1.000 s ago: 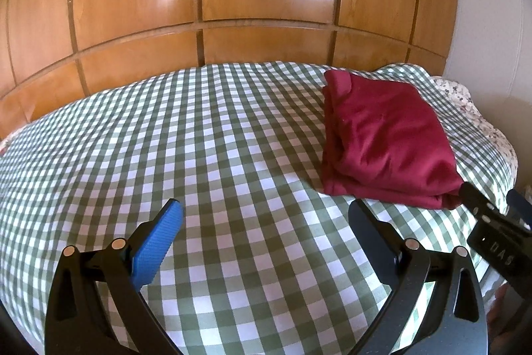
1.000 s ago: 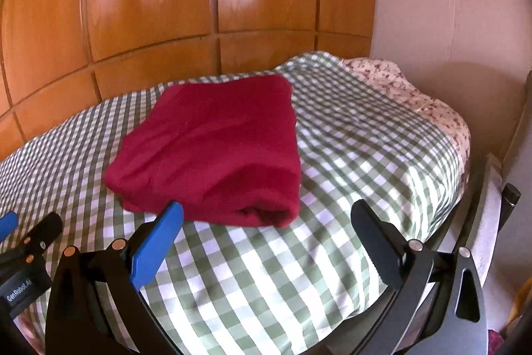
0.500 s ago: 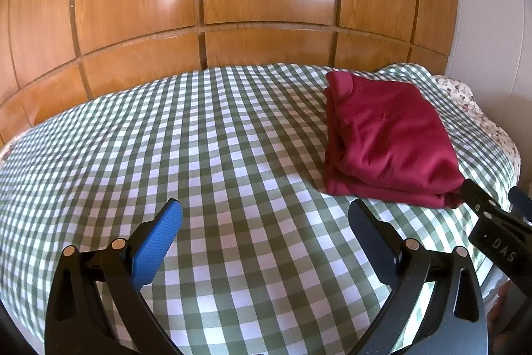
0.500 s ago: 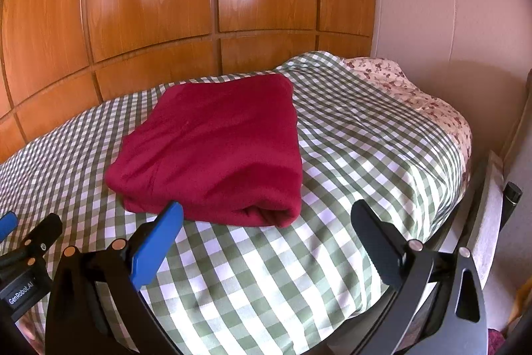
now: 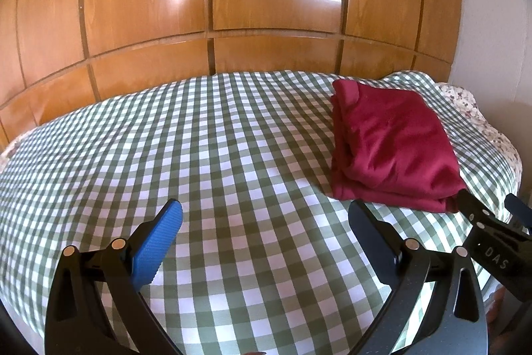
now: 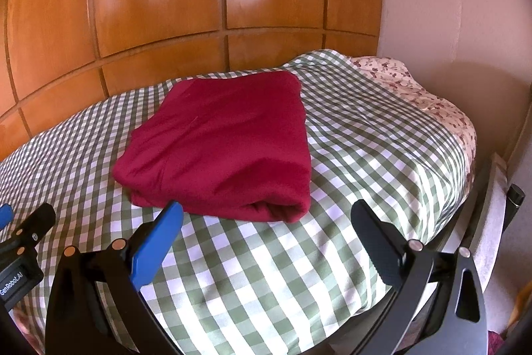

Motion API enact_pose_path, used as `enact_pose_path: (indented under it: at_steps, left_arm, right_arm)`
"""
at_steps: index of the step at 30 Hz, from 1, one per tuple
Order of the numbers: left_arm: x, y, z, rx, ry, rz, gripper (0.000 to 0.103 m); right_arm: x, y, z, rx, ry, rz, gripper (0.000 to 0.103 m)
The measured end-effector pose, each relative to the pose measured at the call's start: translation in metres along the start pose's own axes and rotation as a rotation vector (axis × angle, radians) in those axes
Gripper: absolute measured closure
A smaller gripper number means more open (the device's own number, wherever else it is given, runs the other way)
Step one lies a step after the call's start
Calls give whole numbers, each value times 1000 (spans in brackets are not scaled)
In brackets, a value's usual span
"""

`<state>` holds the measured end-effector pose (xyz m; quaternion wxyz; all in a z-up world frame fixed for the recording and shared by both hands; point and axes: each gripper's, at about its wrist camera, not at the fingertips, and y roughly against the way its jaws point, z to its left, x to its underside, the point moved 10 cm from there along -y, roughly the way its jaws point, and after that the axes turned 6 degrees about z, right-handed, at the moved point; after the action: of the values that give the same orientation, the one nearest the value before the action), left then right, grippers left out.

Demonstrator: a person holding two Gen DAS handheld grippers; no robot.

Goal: Fold small clothes

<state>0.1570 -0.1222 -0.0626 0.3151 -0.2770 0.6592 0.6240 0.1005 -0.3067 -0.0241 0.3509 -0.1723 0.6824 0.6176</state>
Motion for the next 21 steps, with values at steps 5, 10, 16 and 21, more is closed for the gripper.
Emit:
enact_pose_path:
  at_steps: [5, 10, 16, 21]
  left_arm:
    - [0, 1, -1, 3, -1, 3, 4]
    - [0, 3, -3, 9, -8, -2, 4]
    - [-1, 5, -2, 12, -5, -7, 4]
    - [-2, 8, -3, 17, -11, -16, 4]
  right_arm:
    - [-1, 1, 0, -3, 0, -5, 2]
    - [0, 1, 0, -4, 0, -2, 2]
    - [1, 0, 1, -5, 3, 1, 2]
    - [0, 0, 1, -7, 3, -6, 2]
